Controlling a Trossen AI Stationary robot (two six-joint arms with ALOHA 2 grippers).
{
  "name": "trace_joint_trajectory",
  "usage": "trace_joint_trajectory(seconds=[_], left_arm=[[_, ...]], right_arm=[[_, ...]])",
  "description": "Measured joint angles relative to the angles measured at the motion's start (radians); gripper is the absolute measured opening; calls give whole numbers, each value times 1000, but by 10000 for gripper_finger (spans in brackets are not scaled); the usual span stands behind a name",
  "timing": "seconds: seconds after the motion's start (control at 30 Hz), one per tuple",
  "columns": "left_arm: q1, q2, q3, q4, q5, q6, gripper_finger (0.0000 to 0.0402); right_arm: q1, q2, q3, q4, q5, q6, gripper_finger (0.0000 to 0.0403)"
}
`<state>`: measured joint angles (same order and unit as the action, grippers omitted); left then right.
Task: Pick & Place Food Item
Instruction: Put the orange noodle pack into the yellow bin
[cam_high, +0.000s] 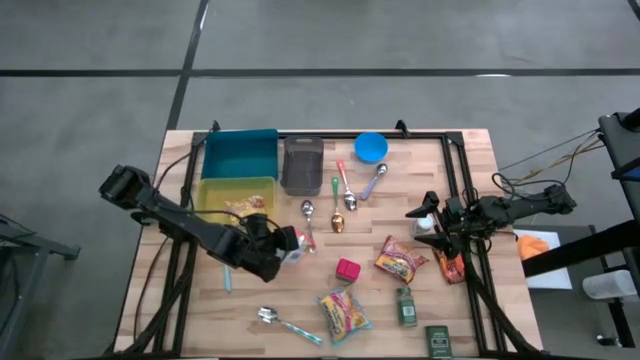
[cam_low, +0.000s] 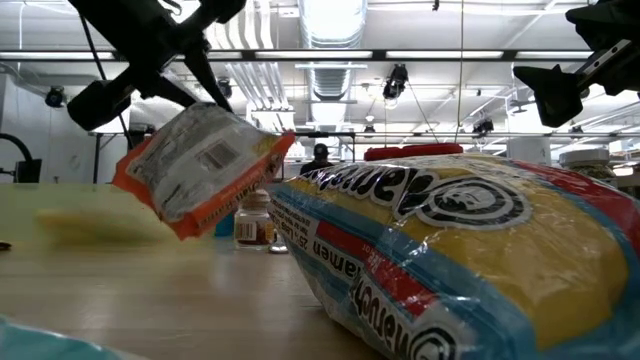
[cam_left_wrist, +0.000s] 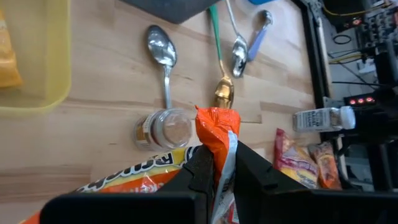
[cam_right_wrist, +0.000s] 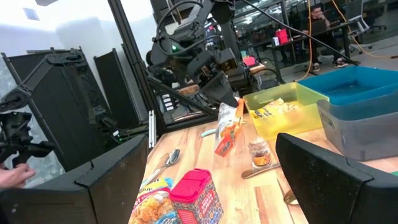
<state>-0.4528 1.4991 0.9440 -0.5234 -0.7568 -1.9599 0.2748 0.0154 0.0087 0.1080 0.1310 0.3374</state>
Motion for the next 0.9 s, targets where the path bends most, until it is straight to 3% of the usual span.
trace_joint_trajectory(seconds=[0.7, 0.9], left_arm=[[-5, -187, 0, -152, -121, 30, 37], [-4, -281, 0, -182, -146, 141, 37]], right_arm=[[0, 0, 0, 0, 0, 0, 351], [0, 0, 0, 0, 0, 0, 351]])
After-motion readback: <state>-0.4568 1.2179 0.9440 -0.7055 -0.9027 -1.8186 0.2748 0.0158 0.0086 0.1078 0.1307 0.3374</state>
